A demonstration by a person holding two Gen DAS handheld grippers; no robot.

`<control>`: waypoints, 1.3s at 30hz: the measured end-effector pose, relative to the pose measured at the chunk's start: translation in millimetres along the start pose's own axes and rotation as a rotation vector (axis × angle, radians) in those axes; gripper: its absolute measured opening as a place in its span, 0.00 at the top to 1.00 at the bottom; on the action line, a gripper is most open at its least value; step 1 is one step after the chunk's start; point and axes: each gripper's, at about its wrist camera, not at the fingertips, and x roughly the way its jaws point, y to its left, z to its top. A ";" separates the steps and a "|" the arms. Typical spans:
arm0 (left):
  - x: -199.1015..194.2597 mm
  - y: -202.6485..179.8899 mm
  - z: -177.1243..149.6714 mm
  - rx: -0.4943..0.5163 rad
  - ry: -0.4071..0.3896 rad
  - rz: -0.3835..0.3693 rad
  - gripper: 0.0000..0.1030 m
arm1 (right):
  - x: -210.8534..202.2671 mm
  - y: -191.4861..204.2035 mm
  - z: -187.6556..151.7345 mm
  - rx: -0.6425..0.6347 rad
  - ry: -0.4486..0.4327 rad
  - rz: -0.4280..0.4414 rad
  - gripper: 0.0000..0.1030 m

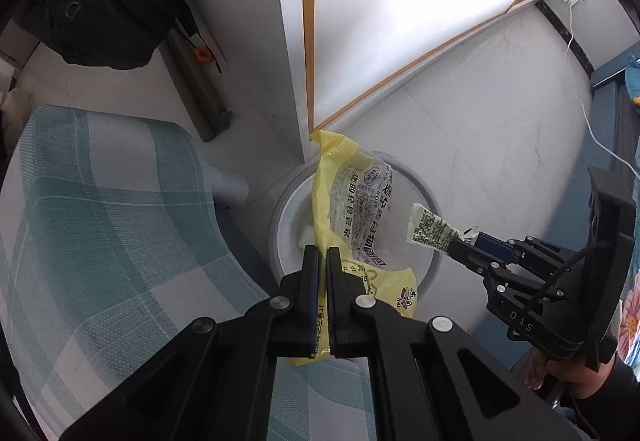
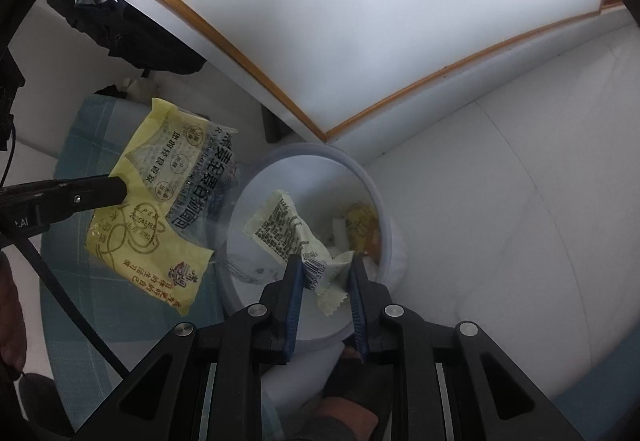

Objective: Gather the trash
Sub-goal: 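Open both tools over the bin, dropping the wrapper and yellow bag, then raise both open tools slightly above the bin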

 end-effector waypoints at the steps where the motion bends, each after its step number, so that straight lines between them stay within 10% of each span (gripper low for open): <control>1: 2.3 -1.0 0.9 -0.004 0.013 0.000 1.00 | 3.5 0.6 1.0 0.008 0.012 0.000 0.79; 18: 34.8 7.4 4.3 -0.096 0.138 -0.049 0.95 | 36.8 4.4 18.7 0.012 0.091 0.028 0.76; 28: 30.8 9.5 8.3 -0.111 0.098 -0.025 0.51 | 34.4 -0.2 13.6 -0.012 0.071 0.059 0.70; 39: 19.3 6.5 3.9 -0.122 0.037 -0.023 0.41 | 16.8 -10.0 10.1 0.022 0.047 0.056 0.60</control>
